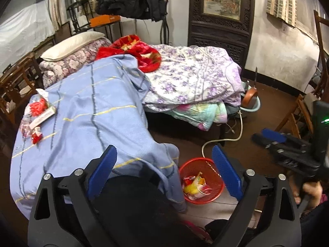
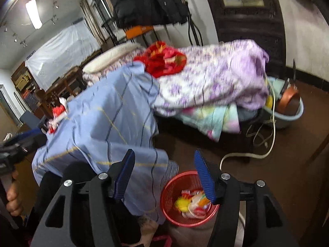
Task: Collect trash
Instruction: 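Open both tools over the red wastebasket to drop the cup and yarn, then move both tools back over the bed toward the remaining trash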
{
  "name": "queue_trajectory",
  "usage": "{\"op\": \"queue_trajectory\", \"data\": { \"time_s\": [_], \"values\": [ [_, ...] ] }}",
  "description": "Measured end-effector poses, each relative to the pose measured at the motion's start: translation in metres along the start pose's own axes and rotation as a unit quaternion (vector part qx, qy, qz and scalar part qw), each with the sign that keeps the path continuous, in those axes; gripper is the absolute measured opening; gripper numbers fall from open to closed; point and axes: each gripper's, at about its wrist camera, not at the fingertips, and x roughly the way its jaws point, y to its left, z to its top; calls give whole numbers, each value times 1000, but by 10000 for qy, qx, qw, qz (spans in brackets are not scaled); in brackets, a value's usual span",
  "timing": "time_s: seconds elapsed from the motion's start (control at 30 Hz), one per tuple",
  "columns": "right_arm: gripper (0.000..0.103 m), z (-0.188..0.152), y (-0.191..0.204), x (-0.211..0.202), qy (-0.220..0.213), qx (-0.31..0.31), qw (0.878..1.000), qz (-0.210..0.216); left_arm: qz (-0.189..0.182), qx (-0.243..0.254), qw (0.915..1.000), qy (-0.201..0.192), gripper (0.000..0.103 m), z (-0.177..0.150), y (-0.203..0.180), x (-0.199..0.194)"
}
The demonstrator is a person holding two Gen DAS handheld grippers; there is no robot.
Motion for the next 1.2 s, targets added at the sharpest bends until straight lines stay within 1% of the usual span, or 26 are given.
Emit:
{"op": "queue_trajectory", "data": {
  "time_s": [0.13, 0.23, 0.4, 0.6, 0.73, 0.8, 0.9, 1.0, 1.07, 1.2],
  "values": [
    [63, 10, 9, -19, -274, -50, 9996, 98, 152, -172, 9997, -122, 93, -1, 15, -12],
    [64, 15, 18, -25, -332, -106, 9992, 213, 263, -302, 9990, -211, 94, -3, 29, -23],
    [65, 22, 48, -35, -449, -348, 9976, 397, 400, -640, 9966, -345, 94, -11, 58, -44],
    [70, 32, 97, -47, -557, -692, 9936, 697, 616, -1136, 9900, -566, 96, -30, 107, -75],
    [74, 34, 131, -51, -584, -946, 9902, 841, 854, -1495, 9830, -640, 96, -48, 147, -91],
    [80, 35, 151, -50, -574, -1050, 9883, 949, 946, -1689, 9791, -630, 96, -59, 168, -95],
    [80, 35, 180, -44, -498, -1196, 9856, 1086, 1090, -2034, 9713, -582, 96, -74, 203, -97],
    [80, 34, 207, -31, -319, -1311, 9838, 1176, 1164, -2428, 9617, -510, 96, -89, 240, -92],
    [80, 34, 225, -19, -168, -1388, 9827, 1214, 1183, -2592, 9574, -463, 96, -95, 258, -88],
    [80, 32, 250, 3, 71, -1503, 9811, 1215, 1301, -2726, 9527, -337, 96, -99, 284, -75]
  ]
}}
